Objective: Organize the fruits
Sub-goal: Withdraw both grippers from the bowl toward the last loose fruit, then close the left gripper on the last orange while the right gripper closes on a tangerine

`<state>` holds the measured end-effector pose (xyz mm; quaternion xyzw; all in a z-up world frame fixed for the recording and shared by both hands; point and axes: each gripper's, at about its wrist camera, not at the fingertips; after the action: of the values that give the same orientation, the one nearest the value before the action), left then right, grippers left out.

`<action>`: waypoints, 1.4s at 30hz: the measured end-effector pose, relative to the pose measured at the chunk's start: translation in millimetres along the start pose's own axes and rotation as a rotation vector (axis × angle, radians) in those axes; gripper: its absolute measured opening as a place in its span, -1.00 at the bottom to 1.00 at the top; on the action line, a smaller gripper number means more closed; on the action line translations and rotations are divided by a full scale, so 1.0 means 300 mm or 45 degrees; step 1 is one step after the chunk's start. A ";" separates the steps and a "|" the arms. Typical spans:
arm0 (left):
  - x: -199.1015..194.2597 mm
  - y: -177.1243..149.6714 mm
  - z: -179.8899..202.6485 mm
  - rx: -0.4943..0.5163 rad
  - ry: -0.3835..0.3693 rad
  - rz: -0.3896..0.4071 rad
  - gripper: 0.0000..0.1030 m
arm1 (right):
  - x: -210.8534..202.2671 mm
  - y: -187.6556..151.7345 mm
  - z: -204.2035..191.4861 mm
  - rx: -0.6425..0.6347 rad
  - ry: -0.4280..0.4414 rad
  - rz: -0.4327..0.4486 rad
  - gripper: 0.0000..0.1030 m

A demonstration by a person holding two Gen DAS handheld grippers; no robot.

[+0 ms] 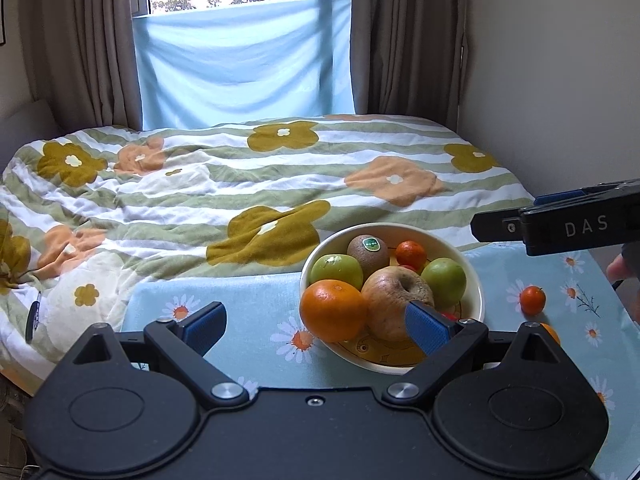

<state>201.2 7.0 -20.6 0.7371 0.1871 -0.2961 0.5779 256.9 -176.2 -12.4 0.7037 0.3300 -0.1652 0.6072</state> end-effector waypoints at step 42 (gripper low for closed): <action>0.241 -0.072 0.749 0.101 -0.059 -0.106 0.82 | 0.013 -0.208 0.705 -0.186 0.135 -0.069 0.94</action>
<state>192.9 -208.4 -119.2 0.7441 0.1921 -0.3440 0.5396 253.9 -376.1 -105.5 0.6561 0.3920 -0.1195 0.6337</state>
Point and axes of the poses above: each gripper's, at about its wrist camera, not at the fingertips, and x roughly the way its jaws point, z to its right, y to its top, and after that the axes turned 9 degrees about x, right-handed
